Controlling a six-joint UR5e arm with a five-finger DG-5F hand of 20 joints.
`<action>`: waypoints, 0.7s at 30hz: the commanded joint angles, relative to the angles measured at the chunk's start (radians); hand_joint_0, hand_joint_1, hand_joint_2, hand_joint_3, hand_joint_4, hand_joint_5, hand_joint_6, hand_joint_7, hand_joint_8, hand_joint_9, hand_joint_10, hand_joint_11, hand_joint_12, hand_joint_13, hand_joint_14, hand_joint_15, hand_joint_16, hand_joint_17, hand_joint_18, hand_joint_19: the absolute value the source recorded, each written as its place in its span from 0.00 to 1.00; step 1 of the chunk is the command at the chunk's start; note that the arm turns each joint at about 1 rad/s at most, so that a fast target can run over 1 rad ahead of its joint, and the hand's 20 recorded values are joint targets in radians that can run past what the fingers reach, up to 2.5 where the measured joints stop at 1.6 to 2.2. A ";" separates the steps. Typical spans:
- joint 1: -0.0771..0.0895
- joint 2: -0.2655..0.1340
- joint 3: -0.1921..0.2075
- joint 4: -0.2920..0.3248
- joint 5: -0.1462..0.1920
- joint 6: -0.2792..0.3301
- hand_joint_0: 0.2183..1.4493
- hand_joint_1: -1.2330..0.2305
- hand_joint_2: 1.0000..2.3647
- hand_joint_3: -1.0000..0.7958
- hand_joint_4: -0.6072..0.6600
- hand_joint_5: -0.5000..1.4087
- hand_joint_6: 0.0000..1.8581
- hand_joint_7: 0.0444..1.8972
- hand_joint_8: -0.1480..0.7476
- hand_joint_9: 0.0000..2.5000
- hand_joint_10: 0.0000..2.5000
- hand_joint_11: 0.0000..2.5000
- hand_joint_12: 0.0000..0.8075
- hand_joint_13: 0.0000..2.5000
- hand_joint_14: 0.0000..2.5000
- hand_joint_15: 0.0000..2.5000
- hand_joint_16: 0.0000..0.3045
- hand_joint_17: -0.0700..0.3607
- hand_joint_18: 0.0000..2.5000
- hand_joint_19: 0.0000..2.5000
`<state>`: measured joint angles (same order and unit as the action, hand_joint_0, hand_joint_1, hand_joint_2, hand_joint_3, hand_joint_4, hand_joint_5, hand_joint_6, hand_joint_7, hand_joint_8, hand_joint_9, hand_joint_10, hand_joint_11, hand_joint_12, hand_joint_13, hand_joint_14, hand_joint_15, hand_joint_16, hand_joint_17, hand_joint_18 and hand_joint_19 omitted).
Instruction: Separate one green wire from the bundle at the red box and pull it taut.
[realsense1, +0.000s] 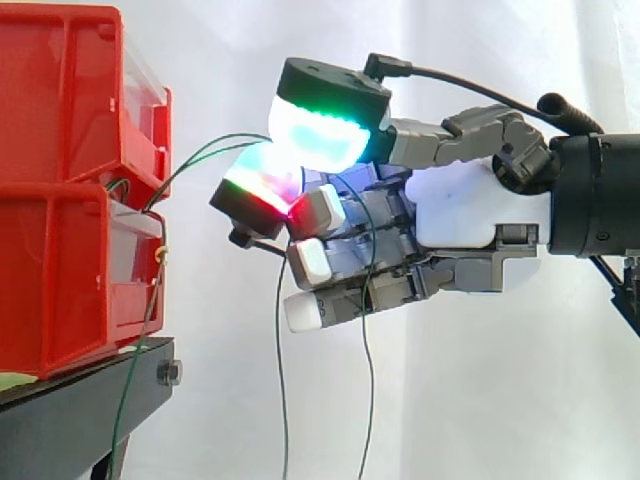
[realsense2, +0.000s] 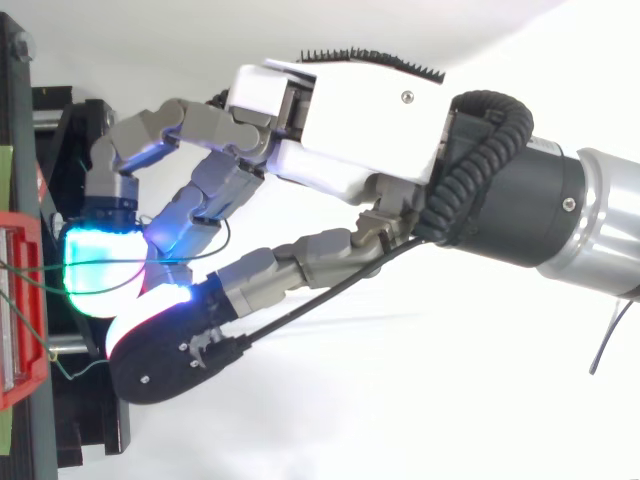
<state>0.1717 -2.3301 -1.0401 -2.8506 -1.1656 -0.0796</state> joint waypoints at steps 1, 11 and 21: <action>0.000 0.000 0.000 -0.012 0.000 0.004 0.47 0.22 0.00 0.28 0.62 0.16 0.47 0.60 0.55 0.38 0.01 0.46 0.50 0.38 0.01 0.26 0.15 0.40 0.30 0.14; 0.000 0.008 0.000 -0.053 -0.002 0.011 0.26 0.33 0.00 0.28 0.66 0.17 0.43 0.60 0.57 0.38 0.01 0.44 0.53 0.35 0.01 0.27 0.17 0.43 0.29 0.19; -0.001 0.008 0.002 -0.053 -0.002 0.011 0.32 0.41 0.01 0.35 0.64 0.19 0.41 0.66 0.57 0.42 0.01 0.44 0.51 0.37 0.01 0.27 0.17 0.43 0.29 0.21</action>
<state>0.1714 -2.3227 -1.0396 -2.9037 -1.1674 -0.0690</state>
